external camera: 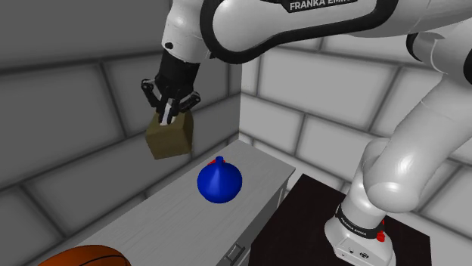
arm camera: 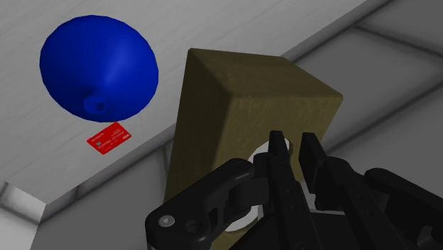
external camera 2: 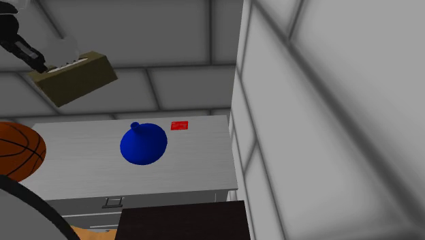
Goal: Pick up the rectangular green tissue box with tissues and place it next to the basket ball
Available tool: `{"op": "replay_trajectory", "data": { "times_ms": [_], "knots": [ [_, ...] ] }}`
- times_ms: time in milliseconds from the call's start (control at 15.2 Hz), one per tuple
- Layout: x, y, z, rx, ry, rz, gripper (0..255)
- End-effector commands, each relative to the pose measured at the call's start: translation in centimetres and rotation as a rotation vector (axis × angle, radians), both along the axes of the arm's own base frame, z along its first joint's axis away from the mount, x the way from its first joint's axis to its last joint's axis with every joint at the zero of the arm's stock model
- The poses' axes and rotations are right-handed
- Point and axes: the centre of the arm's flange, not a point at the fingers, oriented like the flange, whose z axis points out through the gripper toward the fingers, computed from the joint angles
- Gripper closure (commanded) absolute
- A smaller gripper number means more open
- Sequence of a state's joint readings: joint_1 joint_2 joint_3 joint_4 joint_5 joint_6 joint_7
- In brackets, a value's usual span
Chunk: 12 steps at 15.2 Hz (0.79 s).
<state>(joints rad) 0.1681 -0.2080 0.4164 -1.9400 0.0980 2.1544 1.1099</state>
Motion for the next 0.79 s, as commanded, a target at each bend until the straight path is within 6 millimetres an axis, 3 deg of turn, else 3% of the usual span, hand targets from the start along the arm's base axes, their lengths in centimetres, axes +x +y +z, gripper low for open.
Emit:
{"op": "replay_trajectory", "data": {
  "times_ms": [0,396,726],
  "knots": [
    [0.0,2.5,-0.1,0.001,0.000,-0.002,255],
    [-0.3,10.8,0.0,0.001,0.000,-0.002,255],
    [-0.3,10.8,-2.7,0.001,0.000,-0.002,255]
  ]
}}
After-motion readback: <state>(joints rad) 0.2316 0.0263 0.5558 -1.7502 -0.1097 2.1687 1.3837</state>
